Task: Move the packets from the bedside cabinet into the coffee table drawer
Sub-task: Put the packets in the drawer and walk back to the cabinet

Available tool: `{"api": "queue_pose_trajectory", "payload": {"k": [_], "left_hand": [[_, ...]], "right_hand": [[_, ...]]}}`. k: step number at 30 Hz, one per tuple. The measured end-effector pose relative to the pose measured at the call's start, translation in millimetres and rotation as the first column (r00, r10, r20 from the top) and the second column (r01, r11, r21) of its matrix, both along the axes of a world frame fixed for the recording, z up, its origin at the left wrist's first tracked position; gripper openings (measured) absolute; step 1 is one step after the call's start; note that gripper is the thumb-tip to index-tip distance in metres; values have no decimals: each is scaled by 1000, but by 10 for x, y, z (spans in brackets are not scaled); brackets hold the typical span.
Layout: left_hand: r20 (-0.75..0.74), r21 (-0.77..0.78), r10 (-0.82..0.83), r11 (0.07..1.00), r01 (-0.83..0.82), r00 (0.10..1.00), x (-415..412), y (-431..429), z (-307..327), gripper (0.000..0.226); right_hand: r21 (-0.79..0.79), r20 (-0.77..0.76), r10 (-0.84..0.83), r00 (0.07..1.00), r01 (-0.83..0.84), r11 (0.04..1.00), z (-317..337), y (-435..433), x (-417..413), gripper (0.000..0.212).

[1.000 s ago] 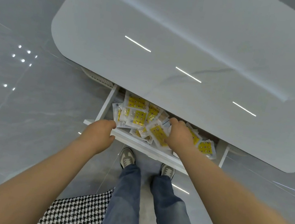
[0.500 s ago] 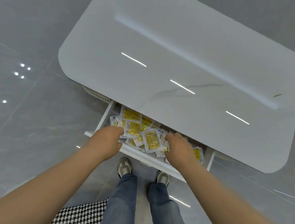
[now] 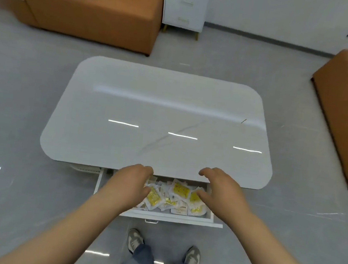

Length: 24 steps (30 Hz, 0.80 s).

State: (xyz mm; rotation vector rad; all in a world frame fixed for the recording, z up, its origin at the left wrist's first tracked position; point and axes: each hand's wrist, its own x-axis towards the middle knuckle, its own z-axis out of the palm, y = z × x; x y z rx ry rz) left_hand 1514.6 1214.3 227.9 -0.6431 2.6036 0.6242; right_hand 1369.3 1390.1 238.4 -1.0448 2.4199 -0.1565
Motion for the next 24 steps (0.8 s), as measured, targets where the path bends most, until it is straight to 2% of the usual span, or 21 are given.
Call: {"api": "queue_pose_trajectory", "payload": {"k": [5,13,24], "left_hand": [[-135,-64,-140,989,133,981,-425,471,640,44],[-355,-199,-334,940,279,873,-1161,1683,1535,44],[-547,-317,-508,862,397,666,-2130,3458,2502,44]], "right_hand": [[-104,-92,-100,991,90,991,643,638,-220,48],[-299,-221,-259,940,188,936,1505,2034,-603,48],[-352,-436,-401,806,257,900,2494,3928,-1164,56]]}}
